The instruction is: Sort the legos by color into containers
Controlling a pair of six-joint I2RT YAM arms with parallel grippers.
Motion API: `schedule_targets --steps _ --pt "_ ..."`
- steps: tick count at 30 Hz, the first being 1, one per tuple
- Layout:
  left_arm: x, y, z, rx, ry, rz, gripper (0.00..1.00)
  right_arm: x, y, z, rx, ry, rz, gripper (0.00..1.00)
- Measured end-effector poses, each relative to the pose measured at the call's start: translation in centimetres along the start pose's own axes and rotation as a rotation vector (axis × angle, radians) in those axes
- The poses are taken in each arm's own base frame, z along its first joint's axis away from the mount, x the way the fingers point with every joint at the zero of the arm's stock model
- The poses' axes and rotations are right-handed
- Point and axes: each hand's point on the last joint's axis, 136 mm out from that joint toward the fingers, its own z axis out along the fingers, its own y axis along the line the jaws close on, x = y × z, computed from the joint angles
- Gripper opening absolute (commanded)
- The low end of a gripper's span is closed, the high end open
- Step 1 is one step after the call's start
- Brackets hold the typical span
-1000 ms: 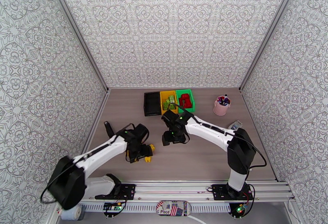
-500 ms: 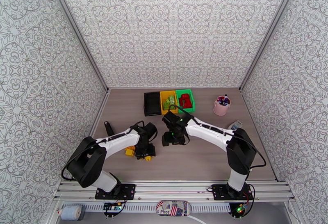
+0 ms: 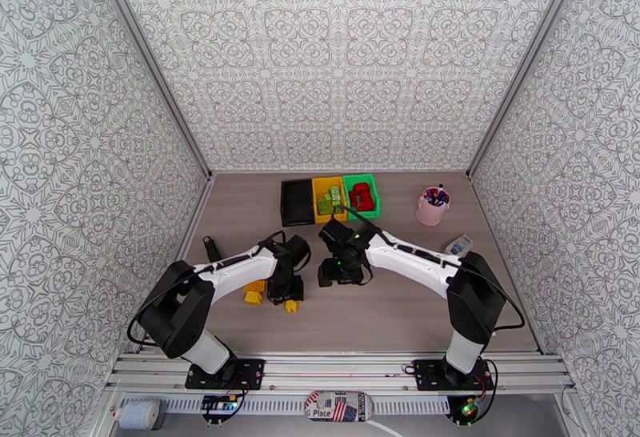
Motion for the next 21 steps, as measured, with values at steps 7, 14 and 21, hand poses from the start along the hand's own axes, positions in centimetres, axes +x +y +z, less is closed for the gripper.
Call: schedule_targets --steps 7,14,21 --pt "0.3 -1.0 -3.0 0.125 -0.029 0.032 0.34 -0.6 0.3 -0.2 -0.097 0.0 0.057 0.64" --pt "-2.9 -2.0 -6.9 0.351 -0.073 -0.074 0.34 -2.6 2.2 -0.8 -0.26 -0.019 0.118 0.64" --pt "-8.3 -1.7 -9.2 0.537 -0.144 -0.225 0.33 -5.3 4.4 -2.3 -0.439 -0.059 0.167 0.64"
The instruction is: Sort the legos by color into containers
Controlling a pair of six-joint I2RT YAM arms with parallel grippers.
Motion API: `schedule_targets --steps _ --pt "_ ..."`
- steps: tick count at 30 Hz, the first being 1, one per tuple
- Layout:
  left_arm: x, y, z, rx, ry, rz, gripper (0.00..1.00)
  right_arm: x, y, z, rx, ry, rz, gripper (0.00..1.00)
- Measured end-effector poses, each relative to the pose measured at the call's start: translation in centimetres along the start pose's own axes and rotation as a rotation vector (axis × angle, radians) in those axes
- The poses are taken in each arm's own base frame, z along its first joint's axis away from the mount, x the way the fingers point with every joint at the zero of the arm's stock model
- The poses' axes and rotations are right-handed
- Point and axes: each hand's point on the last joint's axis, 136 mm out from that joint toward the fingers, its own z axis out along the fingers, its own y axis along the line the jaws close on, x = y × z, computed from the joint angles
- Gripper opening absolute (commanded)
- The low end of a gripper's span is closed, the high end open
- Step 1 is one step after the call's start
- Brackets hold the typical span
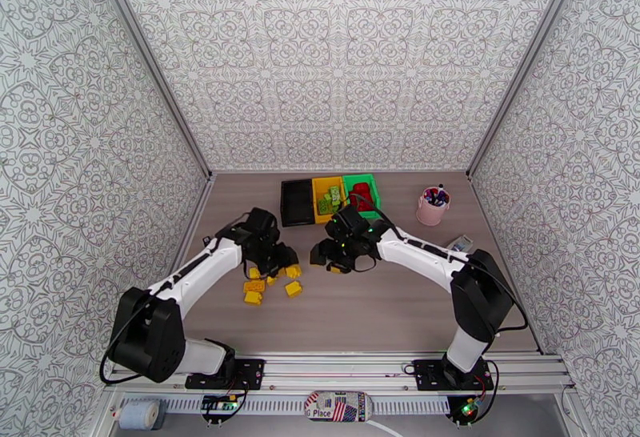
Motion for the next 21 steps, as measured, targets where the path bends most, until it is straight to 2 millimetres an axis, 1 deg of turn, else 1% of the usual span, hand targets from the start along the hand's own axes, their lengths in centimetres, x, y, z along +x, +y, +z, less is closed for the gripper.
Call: schedule_targets --steps 5,11,12,14,16,17,19,21 --pt "-5.1 -0.6 -0.3 0.071 -0.07 -0.104 0.33 -1.0 0.7 -0.4 -0.043 -0.017 0.017 0.64" --pt "-12.5 -3.6 -1.5 0.144 -0.168 -0.129 0.33 -1.0 0.3 -0.6 -0.033 -0.013 0.027 0.64" --pt "-13.8 -4.2 -1.7 0.154 -0.184 -0.128 0.35 -0.9 0.2 -0.6 -0.025 -0.012 0.03 0.64" --pt "-16.1 -5.2 -1.9 0.171 -0.21 -0.124 0.39 -0.8 -0.2 -0.7 -0.008 -0.012 0.036 0.64" --pt "-18.1 -6.1 -1.9 0.186 -0.23 -0.121 0.45 -0.8 -0.6 -1.0 0.007 -0.016 0.041 0.64" --pt "-18.8 -6.4 -1.9 0.19 -0.236 -0.12 0.47 -0.9 -0.6 -1.2 0.012 -0.021 0.04 0.64" --pt "-20.5 -7.0 -1.6 0.203 -0.245 -0.124 0.56 -1.1 -0.8 -1.8 0.02 -0.036 0.041 0.64" --pt "-21.7 -7.6 -1.3 0.212 -0.249 -0.126 0.69 -1.2 -0.9 -2.2 0.026 -0.045 0.044 0.64"
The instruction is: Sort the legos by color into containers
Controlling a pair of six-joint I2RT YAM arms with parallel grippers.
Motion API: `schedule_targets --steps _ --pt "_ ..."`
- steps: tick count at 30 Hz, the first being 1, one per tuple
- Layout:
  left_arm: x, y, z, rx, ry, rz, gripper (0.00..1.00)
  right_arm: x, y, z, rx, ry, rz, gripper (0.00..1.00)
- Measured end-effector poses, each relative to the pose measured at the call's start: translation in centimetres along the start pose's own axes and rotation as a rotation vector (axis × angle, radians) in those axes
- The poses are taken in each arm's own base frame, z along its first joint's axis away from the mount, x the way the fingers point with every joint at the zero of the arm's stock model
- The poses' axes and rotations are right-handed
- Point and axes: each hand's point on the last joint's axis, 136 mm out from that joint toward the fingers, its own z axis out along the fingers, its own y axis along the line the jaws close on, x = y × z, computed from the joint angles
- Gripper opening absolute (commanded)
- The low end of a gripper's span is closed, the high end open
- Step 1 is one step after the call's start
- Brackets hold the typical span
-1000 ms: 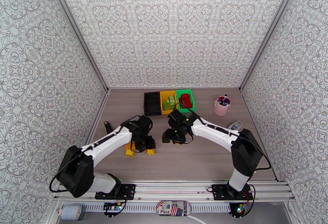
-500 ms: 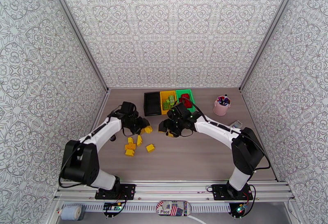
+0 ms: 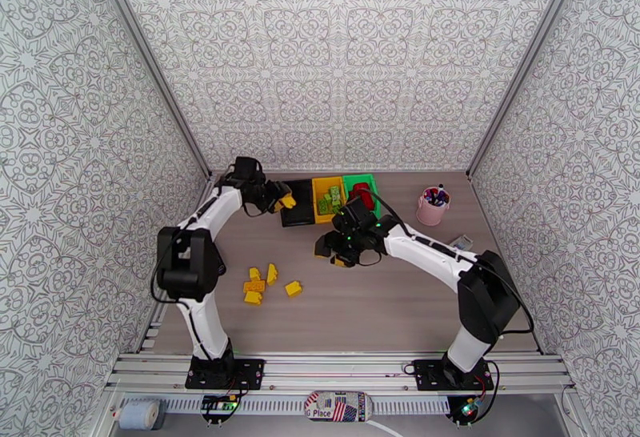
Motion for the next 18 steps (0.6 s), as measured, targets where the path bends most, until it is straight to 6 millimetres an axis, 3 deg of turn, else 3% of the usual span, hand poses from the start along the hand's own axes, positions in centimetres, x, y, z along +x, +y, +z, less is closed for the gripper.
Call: schedule_targets --steps 4,9,13,18 --pt "-1.1 -0.9 0.8 0.018 -0.002 0.009 0.76 -0.1 -0.4 -0.3 0.019 -0.01 0.003 0.64" --pt "-0.8 -1.2 0.8 0.018 0.005 0.019 0.8 0.1 -1.0 -0.4 0.044 -0.003 0.004 0.64" --pt "0.2 -1.0 0.2 -0.015 0.008 0.046 0.84 0.1 -1.3 -0.2 0.076 0.01 -0.005 0.65" --pt "3.1 -0.5 -2.3 -0.093 0.008 0.115 0.87 -0.7 -1.6 0.5 0.121 0.027 -0.03 0.64"
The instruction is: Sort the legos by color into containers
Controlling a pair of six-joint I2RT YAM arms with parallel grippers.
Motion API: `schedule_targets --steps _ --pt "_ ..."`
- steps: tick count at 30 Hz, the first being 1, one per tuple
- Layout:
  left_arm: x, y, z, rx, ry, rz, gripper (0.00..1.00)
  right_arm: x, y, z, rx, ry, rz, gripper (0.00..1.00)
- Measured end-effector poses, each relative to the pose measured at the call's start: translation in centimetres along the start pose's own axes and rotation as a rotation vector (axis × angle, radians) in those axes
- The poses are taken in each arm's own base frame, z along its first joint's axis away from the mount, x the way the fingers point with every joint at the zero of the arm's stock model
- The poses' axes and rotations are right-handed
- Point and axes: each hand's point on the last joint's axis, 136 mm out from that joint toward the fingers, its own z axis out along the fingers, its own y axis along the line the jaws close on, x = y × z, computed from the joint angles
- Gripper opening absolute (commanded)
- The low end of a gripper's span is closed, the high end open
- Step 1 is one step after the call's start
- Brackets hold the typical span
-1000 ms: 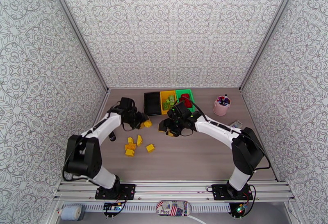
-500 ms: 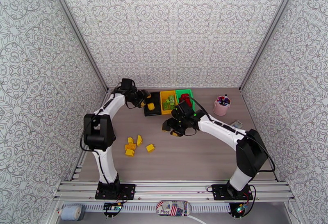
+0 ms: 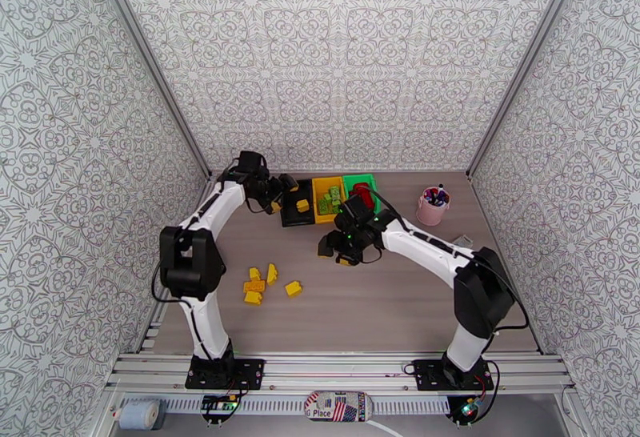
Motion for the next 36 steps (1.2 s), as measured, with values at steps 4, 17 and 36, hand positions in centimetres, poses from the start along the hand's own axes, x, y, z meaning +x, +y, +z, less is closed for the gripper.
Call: schedule_targets --steps 4,17,36 --pt "2.8 0.9 -1.9 -0.081 -0.002 0.065 0.88 -0.6 -0.9 0.7 0.067 0.012 -0.016 0.64" --pt "16.5 7.8 -4.0 -0.356 0.118 0.156 0.84 0.0 -4.6 2.1 0.226 0.06 -0.02 0.67" --pt "25.7 13.8 0.5 -0.511 0.24 -0.023 0.74 1.2 -7.2 2.5 0.272 0.118 -0.051 0.67"
